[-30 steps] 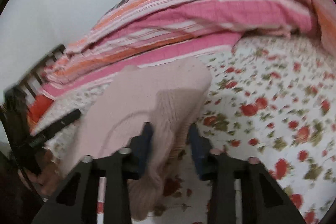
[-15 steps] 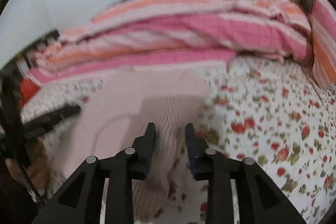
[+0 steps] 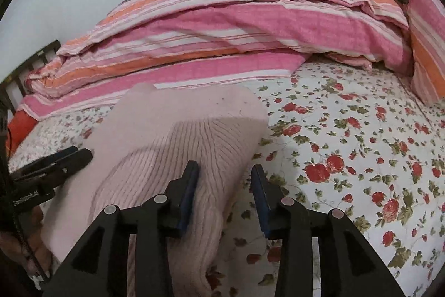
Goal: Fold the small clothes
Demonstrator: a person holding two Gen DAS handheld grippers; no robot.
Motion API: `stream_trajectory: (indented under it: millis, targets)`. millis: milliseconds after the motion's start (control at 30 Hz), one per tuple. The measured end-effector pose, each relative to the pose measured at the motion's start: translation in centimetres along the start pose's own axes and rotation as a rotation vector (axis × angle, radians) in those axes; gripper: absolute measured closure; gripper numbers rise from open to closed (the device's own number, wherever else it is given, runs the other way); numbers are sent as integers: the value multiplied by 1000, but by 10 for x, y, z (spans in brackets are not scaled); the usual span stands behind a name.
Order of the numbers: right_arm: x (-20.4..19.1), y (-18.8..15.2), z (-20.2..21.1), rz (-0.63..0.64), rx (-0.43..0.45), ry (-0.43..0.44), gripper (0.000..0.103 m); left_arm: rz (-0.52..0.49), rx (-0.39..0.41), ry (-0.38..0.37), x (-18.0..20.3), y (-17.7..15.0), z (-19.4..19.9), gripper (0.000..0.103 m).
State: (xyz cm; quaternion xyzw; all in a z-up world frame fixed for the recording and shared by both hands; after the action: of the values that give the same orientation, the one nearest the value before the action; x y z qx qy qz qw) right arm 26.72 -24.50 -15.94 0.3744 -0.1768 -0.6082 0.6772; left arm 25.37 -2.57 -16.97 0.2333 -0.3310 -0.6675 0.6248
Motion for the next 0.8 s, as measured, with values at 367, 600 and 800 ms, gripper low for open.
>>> stream_trajectory:
  millis: [367, 600, 800]
  targets:
    - [1, -2, 1, -8, 3, -2, 60, 17, -7, -5, -4, -3, -4, 31]
    - [1, -3, 1, -14, 3, 3, 58, 47, -5, -33, -8, -6, -6, 30]
    - [2, -2, 1, -30, 2, 18, 57, 56, -13, -50, -10, -6, -8, 29]
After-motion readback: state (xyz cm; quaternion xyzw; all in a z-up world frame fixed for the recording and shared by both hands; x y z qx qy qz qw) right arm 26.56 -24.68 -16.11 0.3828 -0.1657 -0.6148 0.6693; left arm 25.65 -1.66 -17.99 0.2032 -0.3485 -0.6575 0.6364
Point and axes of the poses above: each gripper's, at about its wrist camera, not at the fingertips, and z roughly against the way its jaws point, x to its right, y to its top, the point moved 4 cm from there along -z, roughly the way its jaws point, and after that the axes turned 8 degrees about y, right-handed, at the moved point
